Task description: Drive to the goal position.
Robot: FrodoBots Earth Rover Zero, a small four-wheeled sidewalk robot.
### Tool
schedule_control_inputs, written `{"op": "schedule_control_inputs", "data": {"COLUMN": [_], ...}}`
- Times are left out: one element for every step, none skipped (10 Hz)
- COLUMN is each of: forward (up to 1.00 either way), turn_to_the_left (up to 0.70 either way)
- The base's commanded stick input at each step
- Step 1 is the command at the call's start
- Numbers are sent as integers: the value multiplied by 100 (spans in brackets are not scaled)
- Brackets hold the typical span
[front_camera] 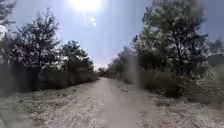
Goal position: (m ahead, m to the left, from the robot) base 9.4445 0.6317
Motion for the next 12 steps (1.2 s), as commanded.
{"op": "schedule_control_inputs", "data": {"forward": [45, 45, 45, 45, 45, 45, 45, 45, 45, 45, 45, 45], "turn_to_the_left": [2, 2, 2, 2, 2, 2, 2, 2, 2, 2, 2, 2]}}
